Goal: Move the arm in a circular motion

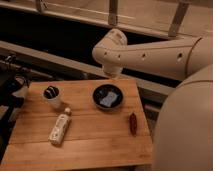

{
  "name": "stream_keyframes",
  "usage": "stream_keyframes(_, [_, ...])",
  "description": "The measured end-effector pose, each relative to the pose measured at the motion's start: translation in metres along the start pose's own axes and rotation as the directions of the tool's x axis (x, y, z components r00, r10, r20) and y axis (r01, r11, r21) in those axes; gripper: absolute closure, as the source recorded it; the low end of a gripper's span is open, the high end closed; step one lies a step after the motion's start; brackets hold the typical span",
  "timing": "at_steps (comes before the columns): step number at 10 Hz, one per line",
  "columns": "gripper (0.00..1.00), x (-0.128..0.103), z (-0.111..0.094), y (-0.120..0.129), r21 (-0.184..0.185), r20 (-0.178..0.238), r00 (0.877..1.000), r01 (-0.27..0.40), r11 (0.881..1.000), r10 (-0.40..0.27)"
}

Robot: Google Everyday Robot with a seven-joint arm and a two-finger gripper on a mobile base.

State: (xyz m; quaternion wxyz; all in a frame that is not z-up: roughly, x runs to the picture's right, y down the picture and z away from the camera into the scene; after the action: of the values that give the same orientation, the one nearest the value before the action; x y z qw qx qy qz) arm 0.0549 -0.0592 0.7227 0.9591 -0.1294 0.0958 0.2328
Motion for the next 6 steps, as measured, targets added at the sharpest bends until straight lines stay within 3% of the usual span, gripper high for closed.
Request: stream_keyframes(6, [1.00,-0.008,0.017,-0.051,0.038,-0.006,1.000,0.000,0.999,0.001])
